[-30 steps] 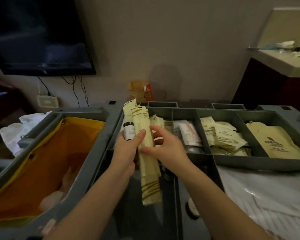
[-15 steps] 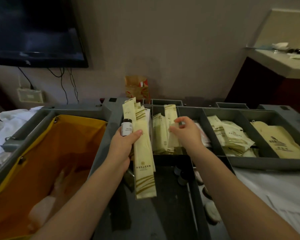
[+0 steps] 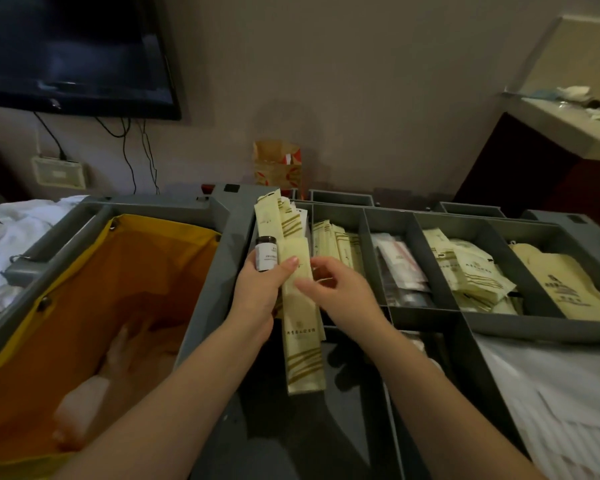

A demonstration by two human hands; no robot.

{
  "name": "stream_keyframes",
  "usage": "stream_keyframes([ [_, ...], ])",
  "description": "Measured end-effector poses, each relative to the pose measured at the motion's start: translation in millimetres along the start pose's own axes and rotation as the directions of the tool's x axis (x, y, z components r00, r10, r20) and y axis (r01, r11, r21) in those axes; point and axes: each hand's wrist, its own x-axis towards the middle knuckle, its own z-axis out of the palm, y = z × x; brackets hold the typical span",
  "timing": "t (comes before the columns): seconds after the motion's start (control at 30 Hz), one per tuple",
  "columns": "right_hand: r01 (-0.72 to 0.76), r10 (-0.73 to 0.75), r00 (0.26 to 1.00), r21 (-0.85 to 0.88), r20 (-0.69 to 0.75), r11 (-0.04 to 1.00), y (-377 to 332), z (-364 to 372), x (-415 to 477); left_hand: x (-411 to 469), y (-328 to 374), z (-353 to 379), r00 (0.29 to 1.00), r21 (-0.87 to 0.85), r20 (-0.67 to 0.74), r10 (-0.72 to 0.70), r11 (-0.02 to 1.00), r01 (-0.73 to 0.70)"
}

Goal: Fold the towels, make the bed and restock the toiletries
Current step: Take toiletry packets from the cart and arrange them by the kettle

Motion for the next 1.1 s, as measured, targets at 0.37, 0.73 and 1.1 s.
stream_keyframes([
  [0.37,-0.167,0.174,0.984,0.198,-0.023,0.966,2,-14,11,1,0,-5,1.0,0.041,-0.012,0.019,0.999,-0.019],
  [0.73,-0.133,0.132,0.991,0.083,0.022,0.988,-18,-9,32,6,3,-12,0.998,0.027,-0.056,-0.019,0.999,0.02],
  [1.1,-0.238,0.193,0.943,-0.145,-0.27,0.96,5,-56,76,6,6,-11,0.996,0.048,-0.085,-0.001,0.999,0.005],
])
